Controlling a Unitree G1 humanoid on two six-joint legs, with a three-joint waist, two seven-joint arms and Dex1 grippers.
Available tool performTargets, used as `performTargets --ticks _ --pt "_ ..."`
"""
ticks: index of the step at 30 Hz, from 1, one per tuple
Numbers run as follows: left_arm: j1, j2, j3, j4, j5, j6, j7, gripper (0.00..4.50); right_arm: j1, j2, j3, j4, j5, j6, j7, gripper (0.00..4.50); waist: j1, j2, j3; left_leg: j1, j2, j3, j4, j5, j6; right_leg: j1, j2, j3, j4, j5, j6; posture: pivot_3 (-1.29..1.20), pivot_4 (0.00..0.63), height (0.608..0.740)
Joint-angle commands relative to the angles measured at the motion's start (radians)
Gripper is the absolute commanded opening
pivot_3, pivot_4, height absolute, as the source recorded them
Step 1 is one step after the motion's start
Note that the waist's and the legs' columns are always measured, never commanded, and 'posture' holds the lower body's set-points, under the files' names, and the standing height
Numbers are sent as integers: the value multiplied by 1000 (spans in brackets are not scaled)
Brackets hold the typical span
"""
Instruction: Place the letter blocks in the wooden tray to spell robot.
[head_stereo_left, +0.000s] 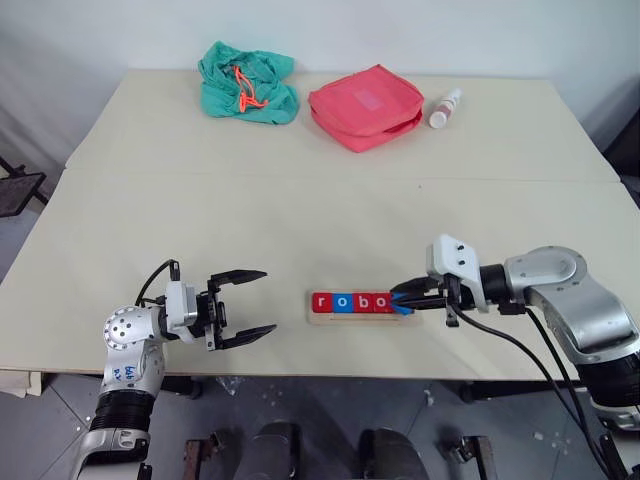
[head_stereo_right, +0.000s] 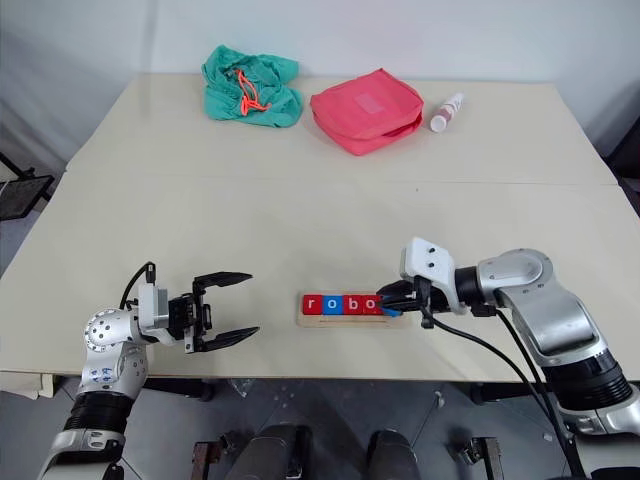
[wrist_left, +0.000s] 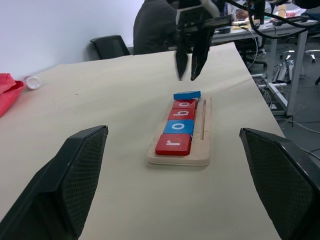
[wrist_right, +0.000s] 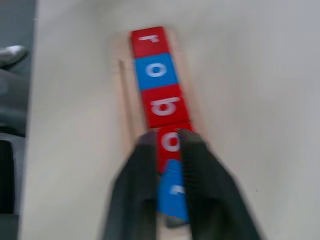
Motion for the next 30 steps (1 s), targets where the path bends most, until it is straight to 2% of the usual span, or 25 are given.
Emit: performTargets --ticks 1,14,25,30 --pt "8 1 1 -17 -1 -12 5 4500 9 -13 3 -35 13 9 6 31 0 0 0 0 0 0 0 0 0 0 0 0 0 0 0 0 150 740" --pt "20 3 1 -33 -2 -8 11 4500 11 -39 54 83 -94 -113 33 31 3 0 0 0 0 0 0 0 0 0 0 0 0 0 0 0 150 740" --pt "22 0 -2 -31 1 -13 14 4500 31 -86 -1 34 -57 -102 44 31 4 0 0 0 0 0 0 0 0 0 0 0 0 0 0 0 150 740" --pt "20 1 -5 -29 0 -15 15 4500 4 -64 -38 3 -4 -61 35 31 4 0 0 0 0 0 0 0 0 0 0 0 0 0 0 0 150 740"
